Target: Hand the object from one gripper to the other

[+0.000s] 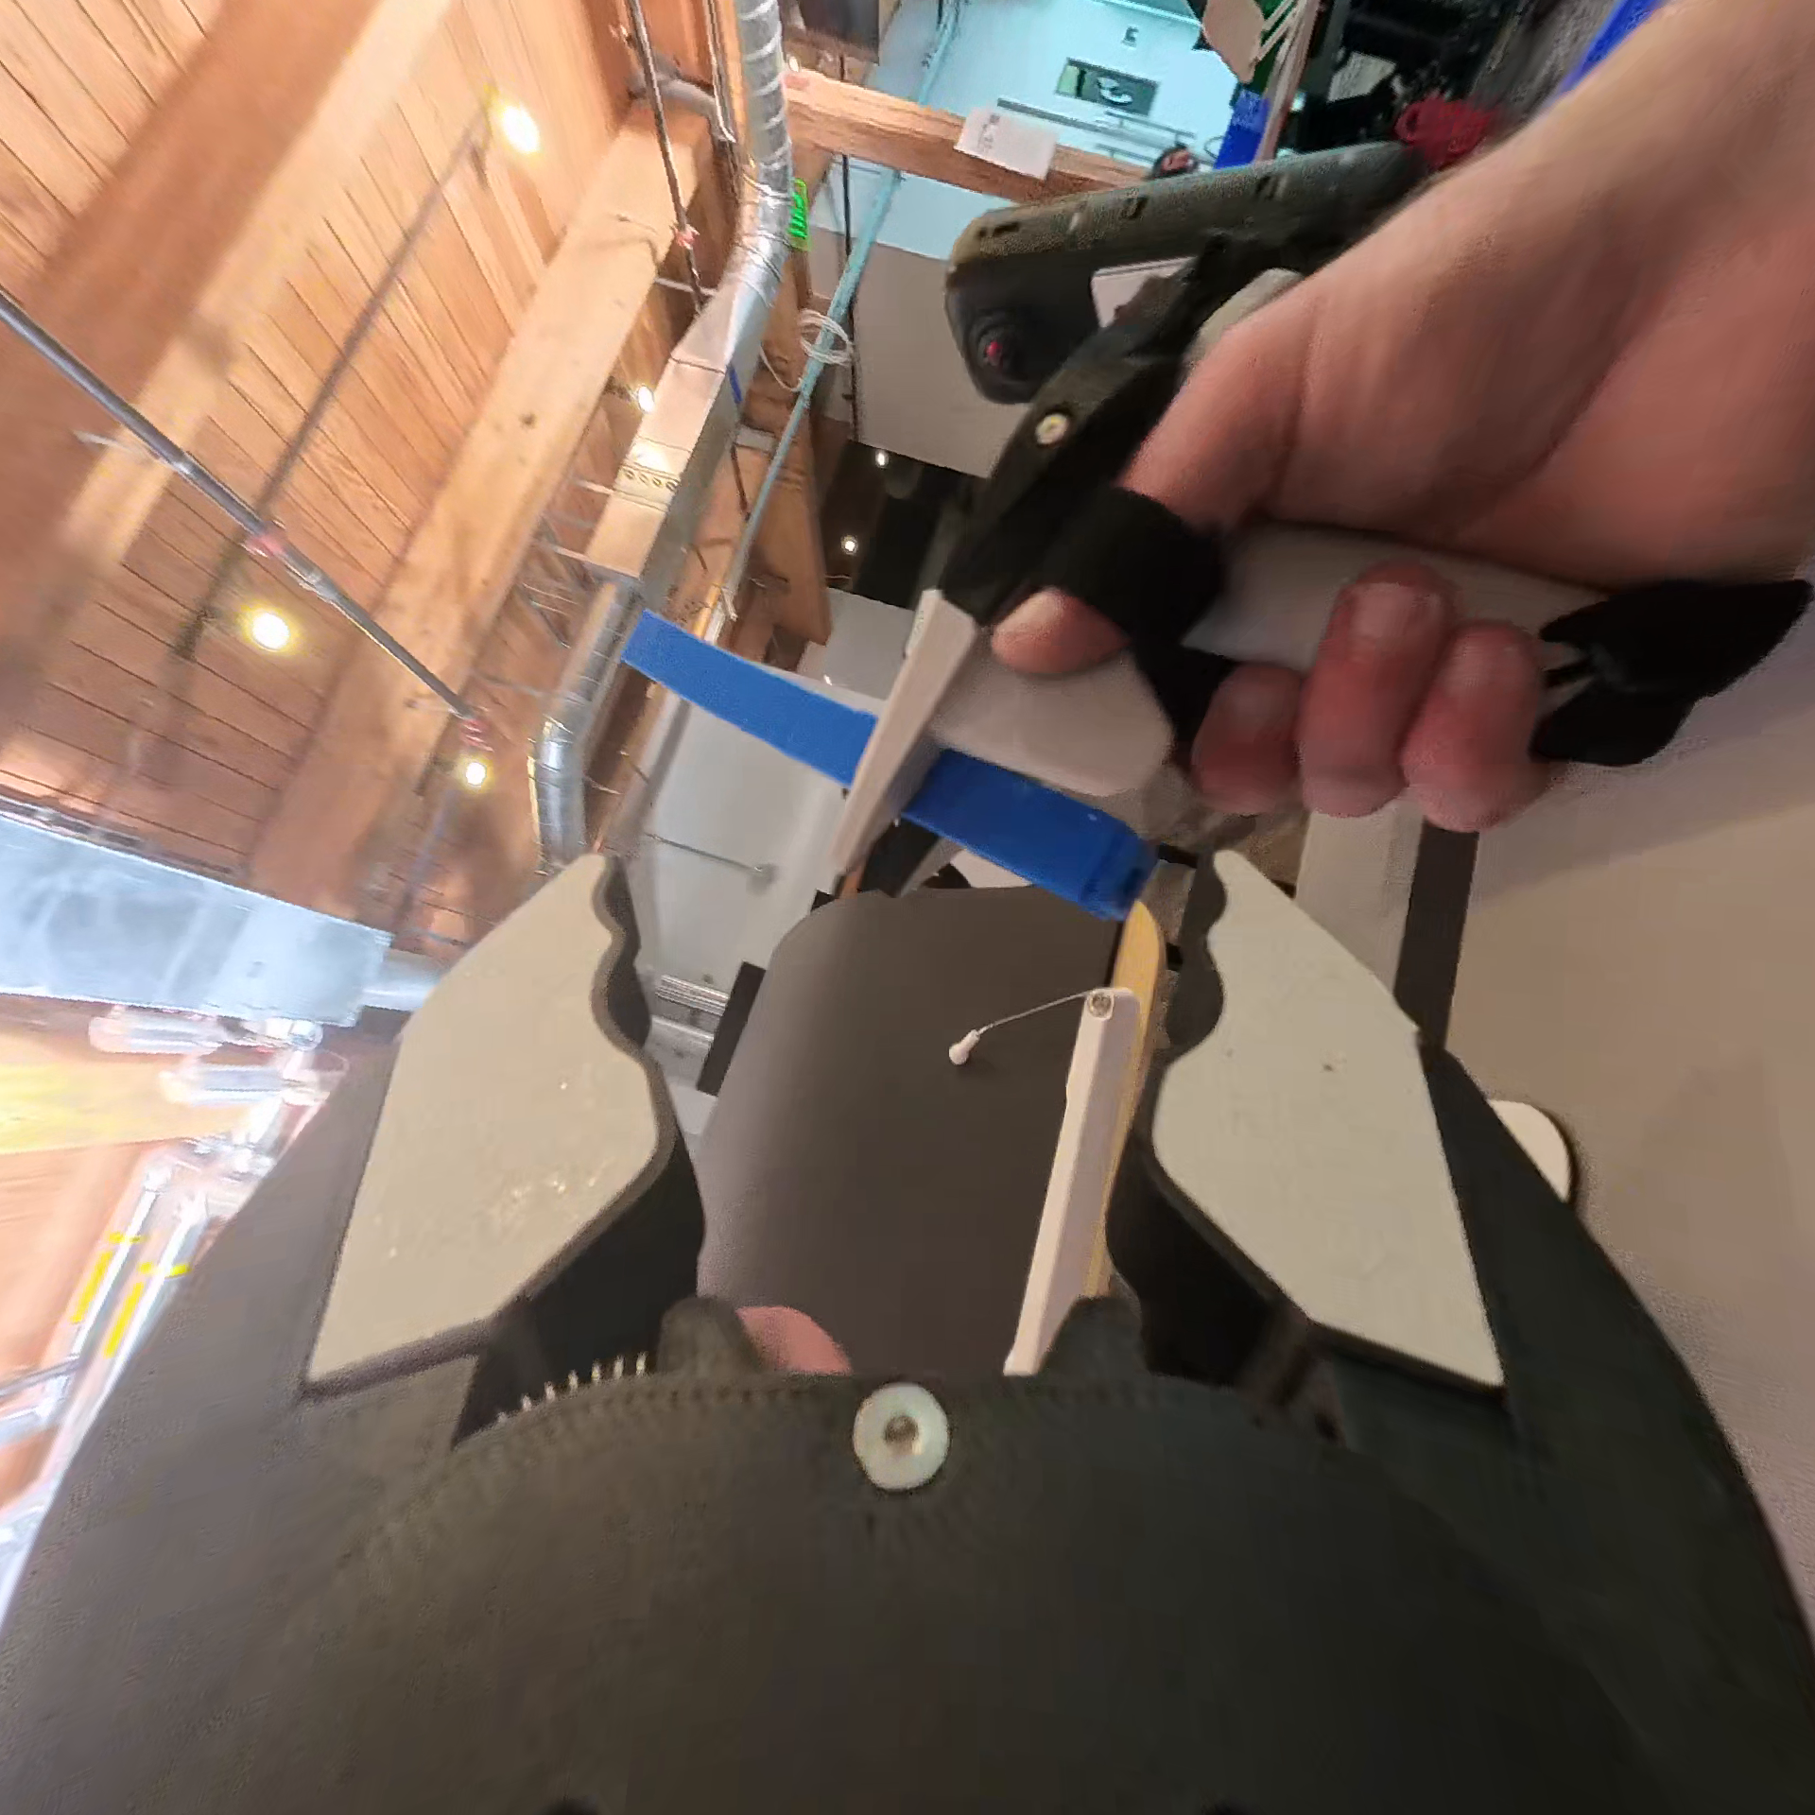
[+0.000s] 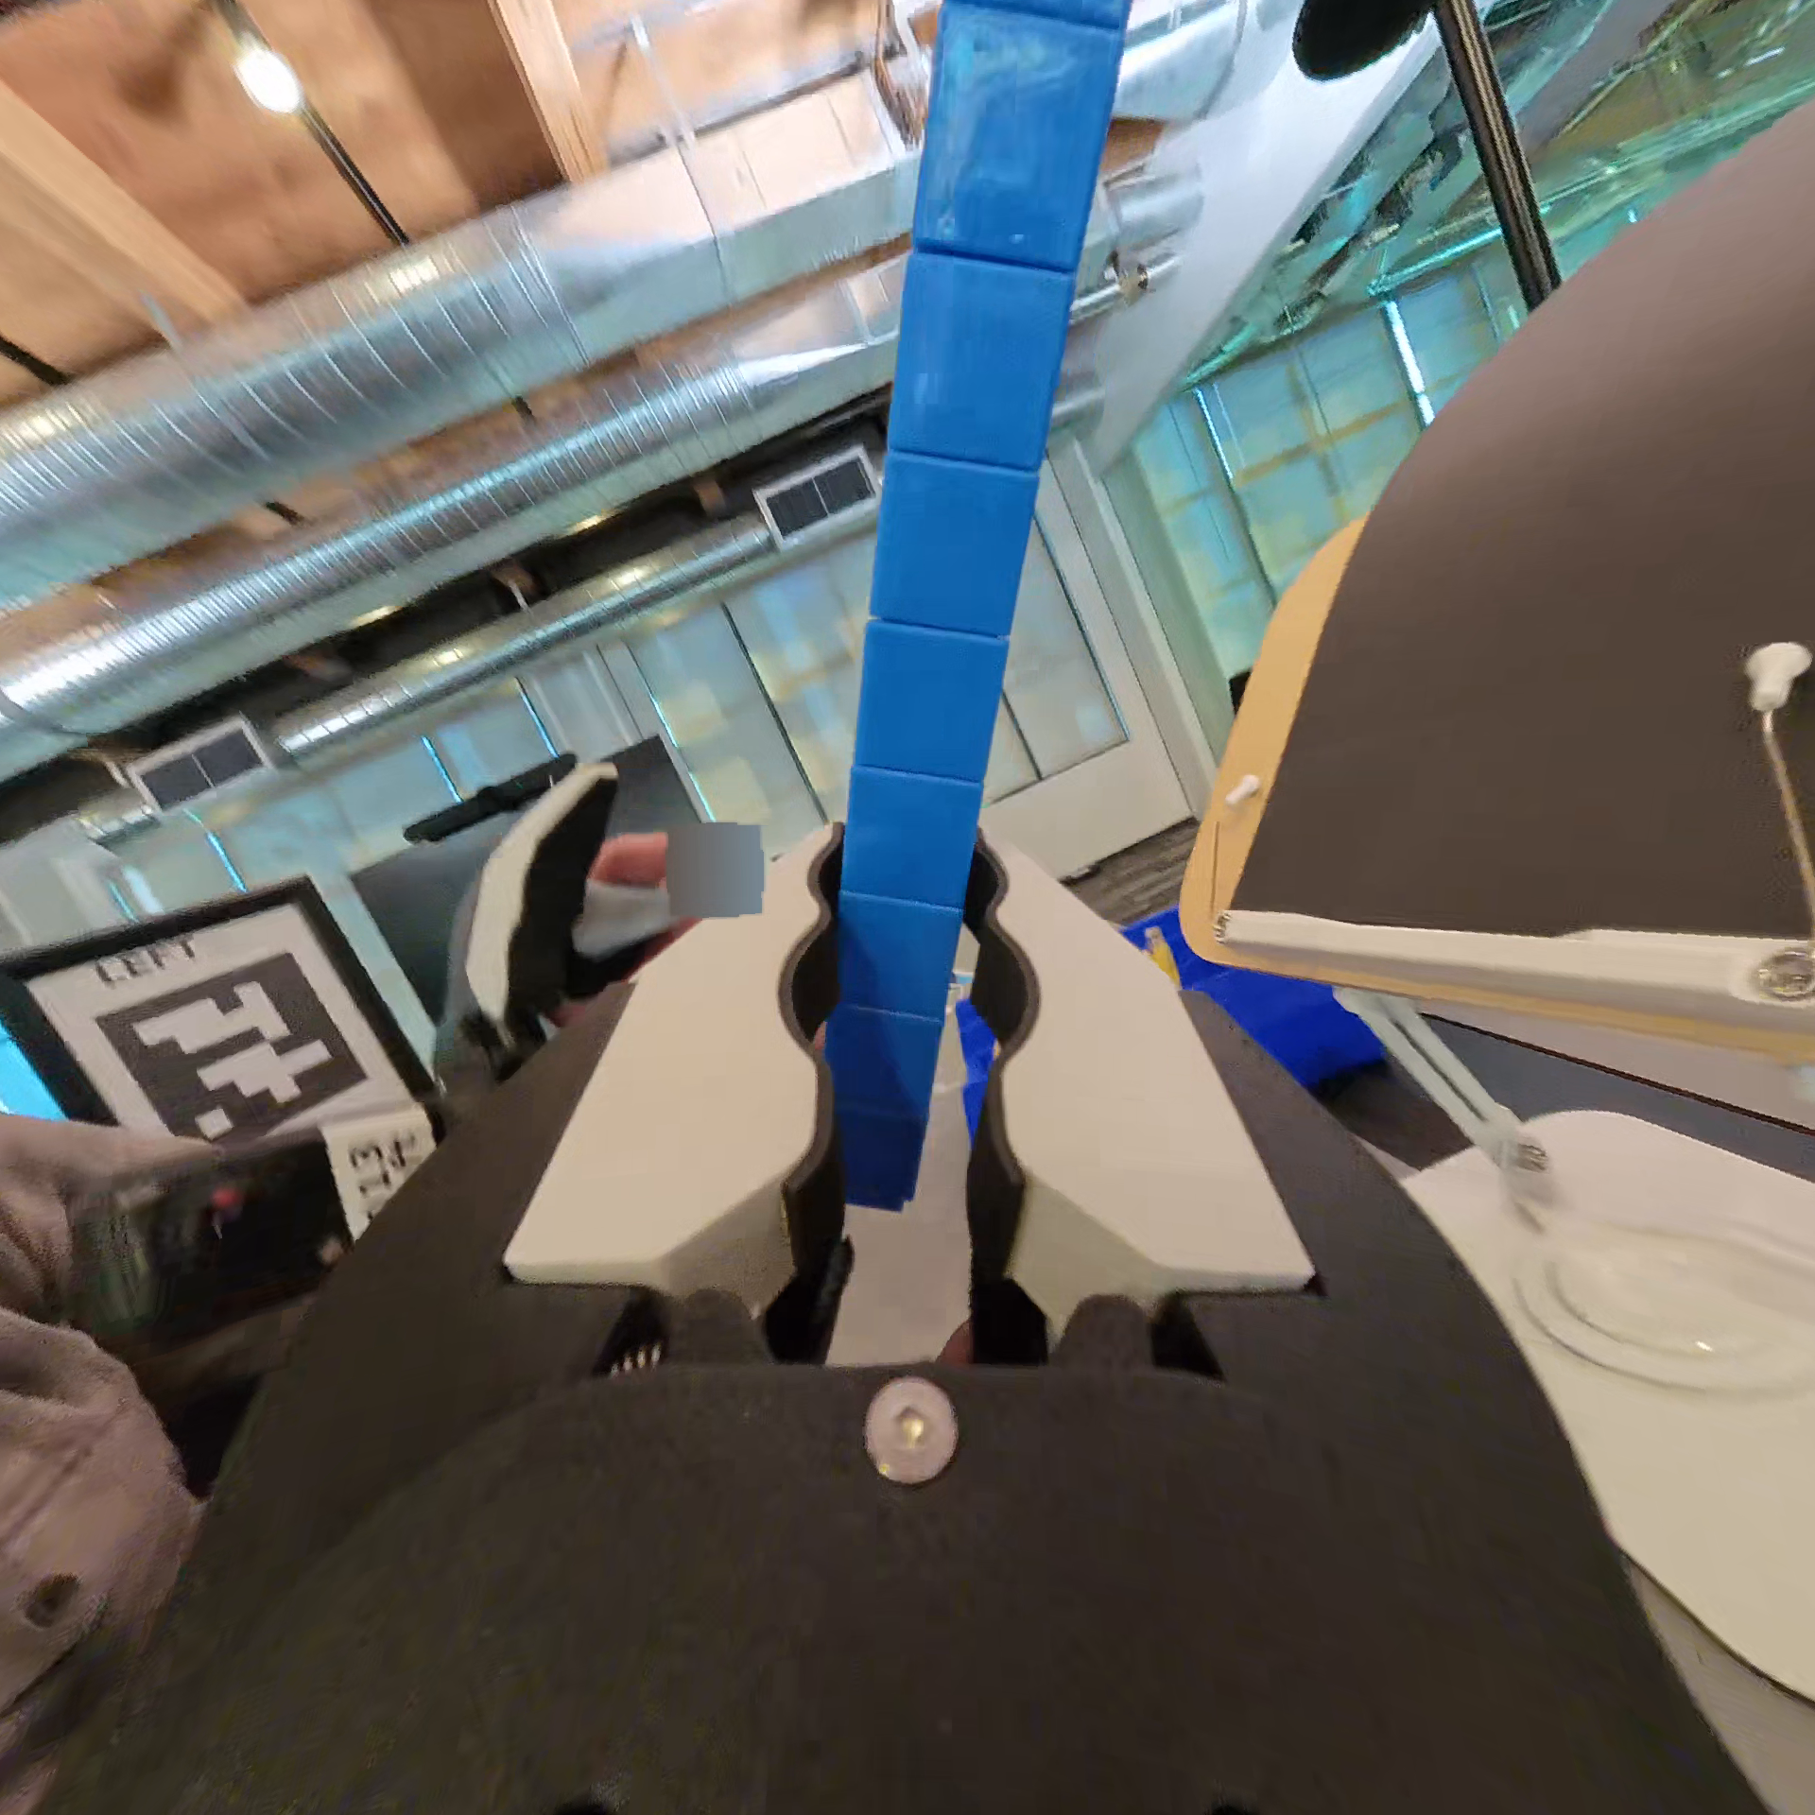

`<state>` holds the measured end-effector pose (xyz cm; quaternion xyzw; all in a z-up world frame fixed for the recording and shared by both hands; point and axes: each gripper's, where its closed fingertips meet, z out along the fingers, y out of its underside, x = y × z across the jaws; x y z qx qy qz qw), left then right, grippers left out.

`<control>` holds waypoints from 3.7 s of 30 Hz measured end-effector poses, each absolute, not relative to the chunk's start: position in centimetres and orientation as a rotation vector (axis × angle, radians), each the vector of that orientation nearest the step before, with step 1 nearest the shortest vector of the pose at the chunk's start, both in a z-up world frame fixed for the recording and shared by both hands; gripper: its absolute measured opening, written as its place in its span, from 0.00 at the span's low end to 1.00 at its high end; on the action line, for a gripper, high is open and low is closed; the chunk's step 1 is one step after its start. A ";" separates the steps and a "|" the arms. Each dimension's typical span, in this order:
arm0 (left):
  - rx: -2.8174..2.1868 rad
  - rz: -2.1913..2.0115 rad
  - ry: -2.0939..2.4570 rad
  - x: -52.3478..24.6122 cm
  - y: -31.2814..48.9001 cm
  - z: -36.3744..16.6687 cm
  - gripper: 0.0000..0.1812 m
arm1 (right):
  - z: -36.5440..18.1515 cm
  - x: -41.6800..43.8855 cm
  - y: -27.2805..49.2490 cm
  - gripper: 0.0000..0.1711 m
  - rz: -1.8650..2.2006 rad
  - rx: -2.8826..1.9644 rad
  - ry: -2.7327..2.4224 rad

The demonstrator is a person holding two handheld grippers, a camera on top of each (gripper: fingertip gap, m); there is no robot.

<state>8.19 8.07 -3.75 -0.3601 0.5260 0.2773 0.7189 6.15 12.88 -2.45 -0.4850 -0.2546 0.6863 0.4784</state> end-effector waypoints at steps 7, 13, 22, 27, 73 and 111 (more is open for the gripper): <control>-0.739 0.719 1.042 8.5 9.8 -4.6 0.49 | -1.6 6.1 12.0 0.12 1.763 -1.125 -0.593; -0.660 0.707 0.983 9.1 9.1 -4.5 0.35 | -1.3 5.9 11.4 0.12 1.822 -1.093 -0.578; -0.593 0.751 0.922 9.4 8.7 -4.2 0.12 | -0.6 6.1 10.7 0.11 1.941 -1.018 -0.522; -0.576 0.778 0.902 9.1 8.7 -2.9 0.00 | -0.6 6.0 10.5 0.11 1.963 -1.004 -0.515; -0.988 0.502 1.155 5.0 10.3 -1.5 0.13 | -3.3 6.8 12.8 0.31 1.541 -1.103 -0.787; -1.272 0.670 1.710 2.4 13.7 1.6 0.45 | -9.3 2.8 11.9 0.11 1.389 -1.277 -1.009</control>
